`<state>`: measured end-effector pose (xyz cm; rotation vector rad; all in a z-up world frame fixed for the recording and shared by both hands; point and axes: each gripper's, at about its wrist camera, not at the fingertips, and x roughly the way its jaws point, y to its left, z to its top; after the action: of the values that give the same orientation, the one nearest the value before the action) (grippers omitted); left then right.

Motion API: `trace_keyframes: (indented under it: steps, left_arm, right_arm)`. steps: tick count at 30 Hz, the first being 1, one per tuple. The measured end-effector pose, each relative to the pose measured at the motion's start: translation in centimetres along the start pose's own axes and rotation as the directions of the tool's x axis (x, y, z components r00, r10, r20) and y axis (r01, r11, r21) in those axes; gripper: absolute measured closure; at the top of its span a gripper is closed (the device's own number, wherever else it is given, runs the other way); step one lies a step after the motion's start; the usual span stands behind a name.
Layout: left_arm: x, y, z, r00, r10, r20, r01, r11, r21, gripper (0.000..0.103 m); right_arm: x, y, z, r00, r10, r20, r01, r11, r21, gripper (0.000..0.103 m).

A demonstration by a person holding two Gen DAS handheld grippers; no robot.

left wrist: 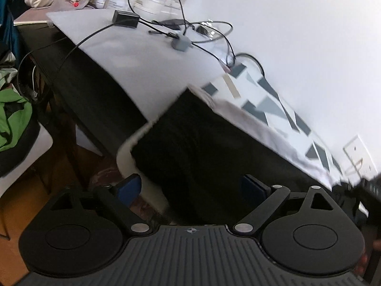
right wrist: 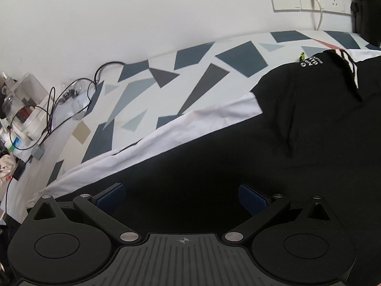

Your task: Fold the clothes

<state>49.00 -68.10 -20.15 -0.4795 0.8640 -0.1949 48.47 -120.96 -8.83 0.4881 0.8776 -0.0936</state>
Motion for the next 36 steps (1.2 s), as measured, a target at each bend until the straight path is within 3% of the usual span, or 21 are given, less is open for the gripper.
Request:
trace_keyframes:
  steps: [7, 12, 14, 16, 18, 21, 27, 28, 30, 32, 36]
  left_arm:
    - [2.3, 1.2, 1.2, 0.997, -0.054, -0.050, 0.050, 0.996, -0.076, 0.014]
    - [1.6, 1.4, 1.1, 0.993, -0.118, -0.011, 0.116, 0.988, -0.098, 0.030]
    - [1.0, 1.0, 1.3, 0.994, -0.102, 0.028, 0.103, 0.993, -0.062, 0.057]
    - [0.4, 0.6, 1.4, 0.994, -0.084, 0.063, 0.086, 0.996, -0.023, 0.062]
    - [0.4, 0.2, 1.5, 0.993, -0.096, 0.065, 0.097, 0.995, -0.006, 0.062]
    - [1.9, 0.2, 1.5, 0.998, -0.059, 0.000, 0.059, 0.998, -0.022, 0.038]
    - [3.7, 0.2, 1.0, 0.998, -0.047, -0.033, 0.046, 0.998, -0.034, 0.024]
    - [3.7, 0.0, 0.9, 0.999, -0.043, -0.030, 0.042, 0.999, -0.023, 0.032]
    - [3.3, -0.2, 1.2, 0.995, -0.099, -0.012, 0.099, 0.995, -0.018, 0.090]
    - [2.5, -1.0, 1.7, 0.990, -0.137, 0.030, 0.137, 0.990, 0.011, 0.090]
    - [1.7, -2.3, 3.2, 0.984, -0.142, 0.103, 0.139, 0.990, 0.037, 0.091]
  right_arm:
    - [-0.8, 0.4, 0.1, 1.000, -0.015, 0.025, 0.015, 1.000, 0.001, 0.001]
    - [-0.6, -1.0, -0.1, 0.999, -0.049, 0.015, 0.048, 0.996, 0.069, 0.001]
    - [-0.4, -1.2, -0.3, 0.998, -0.055, 0.010, 0.054, 0.995, 0.086, 0.001]
    - [-0.4, -1.3, -0.5, 0.998, -0.055, 0.007, 0.054, 0.995, 0.089, 0.001]
    - [-0.5, -1.3, -0.6, 0.998, -0.057, 0.010, 0.056, 0.995, 0.086, 0.001]
    - [-0.5, -1.6, -0.7, 0.998, -0.063, 0.013, 0.062, 0.994, 0.093, 0.001]
    - [-0.8, -2.6, -0.7, 0.997, -0.075, 0.024, 0.071, 0.991, 0.113, 0.001]
    - [-0.9, -2.8, -0.8, 0.997, -0.078, 0.026, 0.074, 0.991, 0.115, 0.001]
    - [-0.9, -3.3, -0.8, 0.996, -0.085, 0.024, 0.081, 0.988, 0.128, 0.001]
    - [-0.9, -3.7, -0.8, 0.996, -0.090, 0.025, 0.085, 0.987, 0.136, 0.001]
    - [-0.7, -4.3, -1.0, 0.992, -0.121, 0.019, 0.118, 0.985, 0.130, 0.001]
